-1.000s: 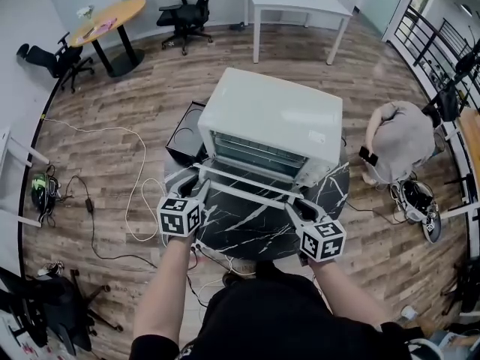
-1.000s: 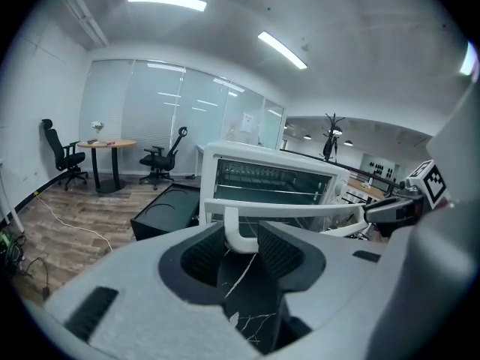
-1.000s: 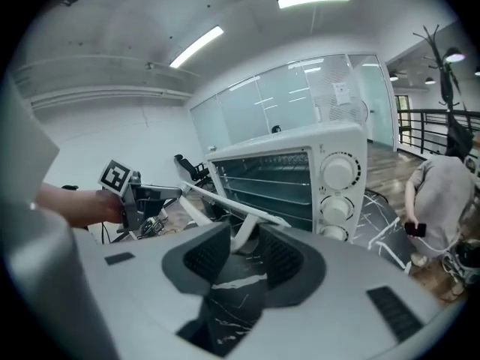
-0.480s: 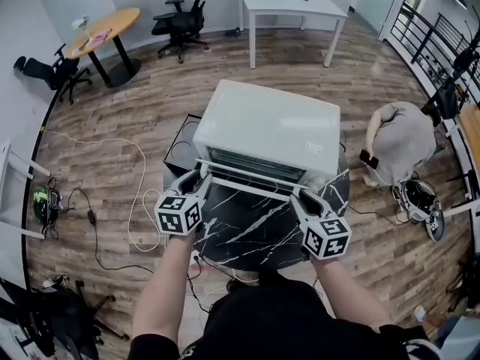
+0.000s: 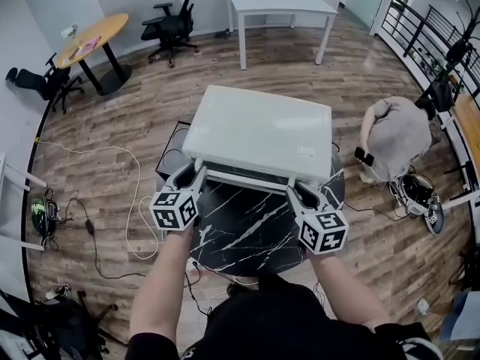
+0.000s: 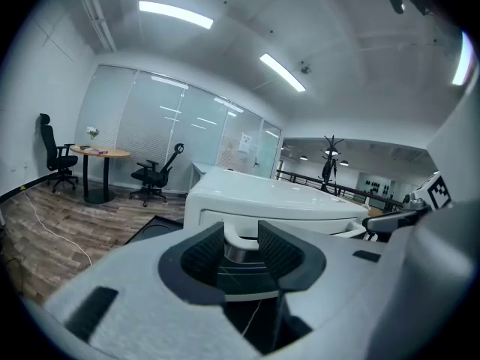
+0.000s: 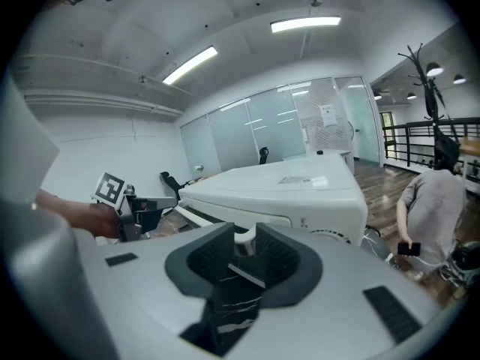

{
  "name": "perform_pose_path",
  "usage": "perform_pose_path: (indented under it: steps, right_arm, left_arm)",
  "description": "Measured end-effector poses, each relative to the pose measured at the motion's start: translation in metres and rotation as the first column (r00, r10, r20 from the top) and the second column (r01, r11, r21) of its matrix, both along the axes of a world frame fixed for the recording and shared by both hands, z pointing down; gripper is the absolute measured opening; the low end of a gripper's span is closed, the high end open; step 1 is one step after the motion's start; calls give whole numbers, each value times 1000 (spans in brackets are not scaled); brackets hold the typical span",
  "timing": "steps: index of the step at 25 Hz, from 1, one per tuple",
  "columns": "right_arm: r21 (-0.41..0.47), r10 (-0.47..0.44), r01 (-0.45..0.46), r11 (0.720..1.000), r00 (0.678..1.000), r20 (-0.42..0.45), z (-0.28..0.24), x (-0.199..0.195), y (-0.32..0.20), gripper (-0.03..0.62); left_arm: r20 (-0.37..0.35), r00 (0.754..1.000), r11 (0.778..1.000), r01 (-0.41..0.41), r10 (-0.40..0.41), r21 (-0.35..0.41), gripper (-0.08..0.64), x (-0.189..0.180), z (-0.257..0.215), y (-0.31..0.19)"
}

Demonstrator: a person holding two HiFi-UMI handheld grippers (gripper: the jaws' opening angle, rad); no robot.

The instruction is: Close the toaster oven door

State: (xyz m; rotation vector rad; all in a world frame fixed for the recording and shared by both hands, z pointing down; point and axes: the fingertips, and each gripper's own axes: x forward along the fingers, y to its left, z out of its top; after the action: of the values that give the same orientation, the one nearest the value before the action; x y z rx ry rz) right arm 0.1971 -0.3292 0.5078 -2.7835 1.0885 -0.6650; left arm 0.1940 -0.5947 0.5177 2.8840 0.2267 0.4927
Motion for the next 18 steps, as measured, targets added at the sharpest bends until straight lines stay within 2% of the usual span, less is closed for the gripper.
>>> perform_pose_path:
  steps: [7, 9, 12, 18]
  right_arm:
    - [7, -9, 9, 1000, 999, 44, 14, -17, 8, 94]
    - [2, -8, 8, 1000, 999, 40, 15, -18, 11, 83]
    - [-7, -12, 12, 1000, 1000, 17, 10, -19, 15, 62]
    - [-9, -69, 68, 998, 994, -86, -26, -17, 5, 9]
  left_arm:
    - [-11, 1000, 1000, 1, -1, -7, 150, 2, -2, -1]
    - [1, 1000, 1000, -3, 3, 31, 150, 2, -4, -1]
    - [-7, 1000, 995, -19, 20, 102, 126, -2, -11, 5]
    - [-85, 996, 989, -17, 29, 145, 114, -20, -52, 7]
